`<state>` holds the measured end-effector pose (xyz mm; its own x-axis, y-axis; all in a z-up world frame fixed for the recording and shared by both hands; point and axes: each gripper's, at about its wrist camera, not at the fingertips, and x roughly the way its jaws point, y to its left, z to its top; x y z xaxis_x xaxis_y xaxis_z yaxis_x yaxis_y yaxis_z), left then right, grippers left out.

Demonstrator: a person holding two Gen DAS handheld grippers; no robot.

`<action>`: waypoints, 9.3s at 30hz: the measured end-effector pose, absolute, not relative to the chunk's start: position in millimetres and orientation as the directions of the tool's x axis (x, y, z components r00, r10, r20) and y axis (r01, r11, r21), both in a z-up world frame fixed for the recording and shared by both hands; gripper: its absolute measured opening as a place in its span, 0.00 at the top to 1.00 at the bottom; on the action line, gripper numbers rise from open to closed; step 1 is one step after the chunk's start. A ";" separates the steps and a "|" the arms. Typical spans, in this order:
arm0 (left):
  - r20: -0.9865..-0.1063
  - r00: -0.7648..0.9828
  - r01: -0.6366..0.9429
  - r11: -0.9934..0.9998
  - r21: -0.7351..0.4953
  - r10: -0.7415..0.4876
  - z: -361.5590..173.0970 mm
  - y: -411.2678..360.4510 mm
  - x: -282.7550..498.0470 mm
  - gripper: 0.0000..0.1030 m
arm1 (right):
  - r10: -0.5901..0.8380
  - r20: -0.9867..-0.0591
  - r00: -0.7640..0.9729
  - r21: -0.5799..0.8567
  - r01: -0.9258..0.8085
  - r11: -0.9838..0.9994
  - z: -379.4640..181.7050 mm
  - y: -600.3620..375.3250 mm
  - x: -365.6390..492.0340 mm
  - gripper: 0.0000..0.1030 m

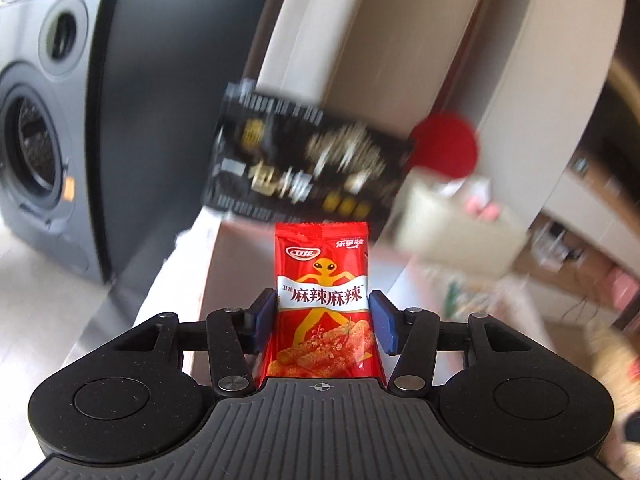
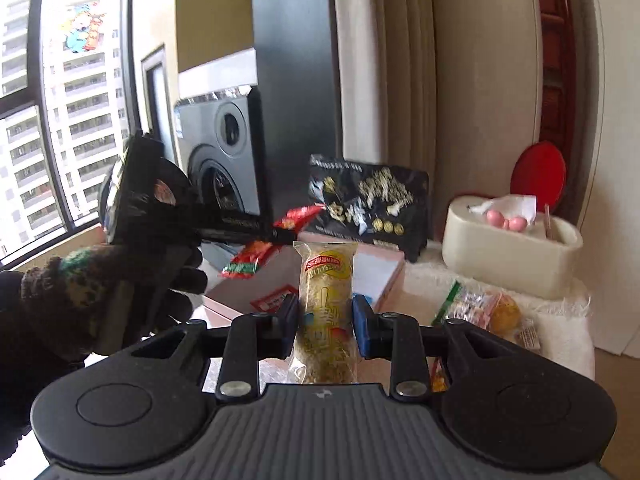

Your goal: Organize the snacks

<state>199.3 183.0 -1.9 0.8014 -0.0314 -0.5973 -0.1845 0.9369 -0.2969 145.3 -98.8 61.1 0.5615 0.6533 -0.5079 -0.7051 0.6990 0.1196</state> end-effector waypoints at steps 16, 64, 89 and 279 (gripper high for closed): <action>-0.611 0.790 -0.190 0.925 -0.328 -0.054 -21.2 205.4 213.0 0.46 | 0.649 -0.600 0.467 0.347 -0.579 0.738 -11.0 -1.1 285.0 0.67; -0.600 0.766 0.031 0.945 -0.325 -0.231 -61.2 104.2 124.0 0.48 | 0.494 -0.766 0.412 0.290 -0.463 0.837 -81.7 -104.5 422.1 0.34; -0.574 0.780 0.003 0.920 -0.393 -0.248 -58.3 106.2 134.4 0.48 | 0.731 -0.600 0.325 0.488 -0.576 0.656 -26.8 -140.4 297.5 0.34; -0.600 0.786 -0.108 0.923 -0.369 -0.148 -38.8 160.0 71.7 0.47 | 0.716 -0.506 0.481 0.289 -0.687 0.666 30.6 -21.6 213.7 0.41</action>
